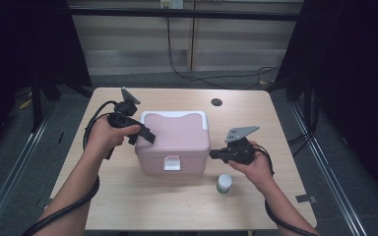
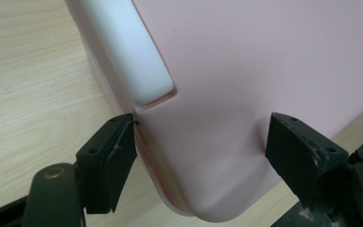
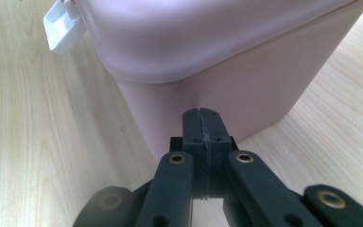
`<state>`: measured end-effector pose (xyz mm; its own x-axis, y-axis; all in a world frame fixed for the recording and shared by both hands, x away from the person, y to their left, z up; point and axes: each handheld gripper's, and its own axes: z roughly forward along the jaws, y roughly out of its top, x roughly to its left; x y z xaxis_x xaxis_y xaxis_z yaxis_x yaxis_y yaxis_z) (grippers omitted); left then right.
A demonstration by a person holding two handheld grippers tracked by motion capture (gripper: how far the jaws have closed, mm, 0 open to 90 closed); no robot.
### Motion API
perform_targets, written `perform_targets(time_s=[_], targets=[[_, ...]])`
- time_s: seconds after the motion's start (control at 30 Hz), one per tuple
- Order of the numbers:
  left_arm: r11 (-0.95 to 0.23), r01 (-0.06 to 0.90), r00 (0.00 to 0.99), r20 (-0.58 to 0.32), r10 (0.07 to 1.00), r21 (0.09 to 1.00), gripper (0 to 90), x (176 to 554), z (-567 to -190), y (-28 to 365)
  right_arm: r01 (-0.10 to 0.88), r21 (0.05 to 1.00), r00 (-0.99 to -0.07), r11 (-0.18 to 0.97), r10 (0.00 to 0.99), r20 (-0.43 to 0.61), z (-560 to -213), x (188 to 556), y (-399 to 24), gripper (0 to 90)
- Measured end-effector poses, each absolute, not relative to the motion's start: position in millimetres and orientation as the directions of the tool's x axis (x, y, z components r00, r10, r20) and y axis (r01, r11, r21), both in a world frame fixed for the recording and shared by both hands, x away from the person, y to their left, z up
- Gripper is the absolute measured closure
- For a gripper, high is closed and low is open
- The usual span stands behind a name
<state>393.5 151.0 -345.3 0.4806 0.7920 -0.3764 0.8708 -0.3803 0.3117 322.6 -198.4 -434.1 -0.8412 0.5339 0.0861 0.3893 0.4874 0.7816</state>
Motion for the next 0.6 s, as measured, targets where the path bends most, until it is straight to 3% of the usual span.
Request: perform_targets(time_s=[0.6], targets=[[-0.396, 0.862, 0.497, -0.375, 0.782, 0.316, 25.1, 393, -345, 137, 0.409, 0.784, -0.825, 0.467, 0.556, 0.099, -435, 321, -213, 89.9]])
